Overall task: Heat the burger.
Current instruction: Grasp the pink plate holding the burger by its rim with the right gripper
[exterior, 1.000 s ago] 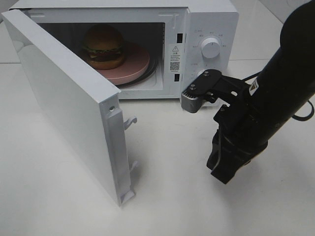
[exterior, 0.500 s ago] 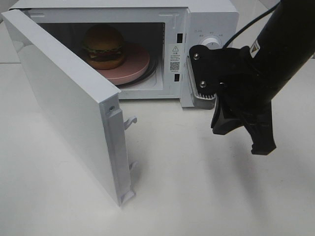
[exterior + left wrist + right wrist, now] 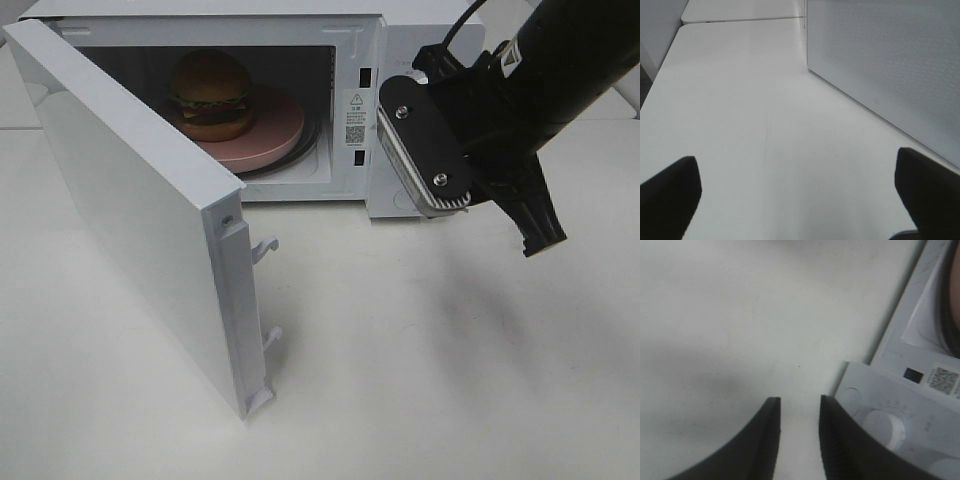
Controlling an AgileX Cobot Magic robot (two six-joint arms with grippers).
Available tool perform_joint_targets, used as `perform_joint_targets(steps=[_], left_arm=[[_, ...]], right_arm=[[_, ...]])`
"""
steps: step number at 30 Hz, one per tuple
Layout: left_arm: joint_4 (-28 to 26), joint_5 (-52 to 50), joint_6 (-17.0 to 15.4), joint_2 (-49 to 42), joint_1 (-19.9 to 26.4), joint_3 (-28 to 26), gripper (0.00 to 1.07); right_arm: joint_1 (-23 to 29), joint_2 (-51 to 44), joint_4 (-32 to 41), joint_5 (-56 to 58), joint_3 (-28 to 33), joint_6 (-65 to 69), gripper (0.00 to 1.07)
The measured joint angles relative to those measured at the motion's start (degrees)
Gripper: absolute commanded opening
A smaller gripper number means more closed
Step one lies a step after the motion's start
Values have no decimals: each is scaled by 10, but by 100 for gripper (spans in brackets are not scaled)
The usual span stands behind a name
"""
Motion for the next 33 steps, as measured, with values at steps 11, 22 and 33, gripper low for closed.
perform_joint_targets(steps=[11, 22, 33], left_arm=[[0, 0, 0, 0, 0, 0, 98], [0, 0, 0, 0, 0, 0, 98], [0, 0, 0, 0, 0, 0, 98]], right_arm=[[0, 0, -21, -60, -1, 13, 87], [0, 13, -21, -93, -1, 44, 86], [0, 45, -21, -133, -12, 46, 85]])
